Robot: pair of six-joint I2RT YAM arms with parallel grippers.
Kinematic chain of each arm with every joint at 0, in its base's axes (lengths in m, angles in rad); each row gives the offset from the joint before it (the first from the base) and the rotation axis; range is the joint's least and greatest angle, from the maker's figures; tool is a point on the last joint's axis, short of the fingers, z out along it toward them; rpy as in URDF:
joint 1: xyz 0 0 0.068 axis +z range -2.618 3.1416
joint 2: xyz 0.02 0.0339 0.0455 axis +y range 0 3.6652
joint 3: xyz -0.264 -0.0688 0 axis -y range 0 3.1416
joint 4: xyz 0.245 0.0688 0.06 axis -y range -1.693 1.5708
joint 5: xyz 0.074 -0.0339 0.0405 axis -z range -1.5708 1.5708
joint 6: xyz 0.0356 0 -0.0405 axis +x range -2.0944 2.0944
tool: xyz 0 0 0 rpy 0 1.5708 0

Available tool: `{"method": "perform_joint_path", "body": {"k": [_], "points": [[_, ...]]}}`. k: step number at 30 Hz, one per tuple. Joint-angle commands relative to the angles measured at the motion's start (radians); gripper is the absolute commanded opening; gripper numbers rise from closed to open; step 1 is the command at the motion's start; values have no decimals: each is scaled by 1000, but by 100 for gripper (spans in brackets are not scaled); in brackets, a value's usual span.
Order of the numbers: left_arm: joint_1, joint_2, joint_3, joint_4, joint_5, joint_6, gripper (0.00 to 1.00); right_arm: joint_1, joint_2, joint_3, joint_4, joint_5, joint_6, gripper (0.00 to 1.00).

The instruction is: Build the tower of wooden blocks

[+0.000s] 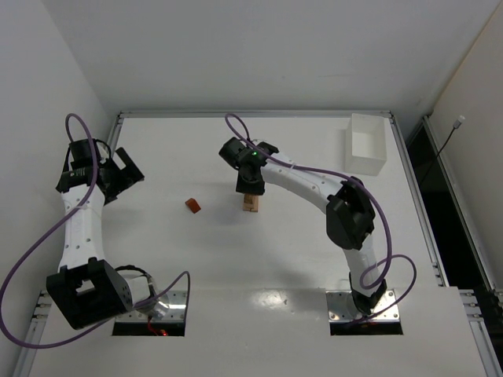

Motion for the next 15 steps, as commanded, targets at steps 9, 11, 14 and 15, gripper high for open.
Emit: {"method": "perform_joint_path", "body": {"k": [9, 11, 14, 15], "points": [[-8, -26, -11, 25, 21, -13, 100, 18, 10, 1, 4, -8, 25, 0], [-8, -26, -11, 25, 21, -22, 100, 18, 10, 1, 4, -17, 25, 0], [-8, -26, -11, 34, 21, -22, 100, 27, 19, 1, 4, -17, 25, 0], [-8, -26, -11, 34, 21, -22, 100, 27, 19, 10, 4, -17, 25, 0]]}}
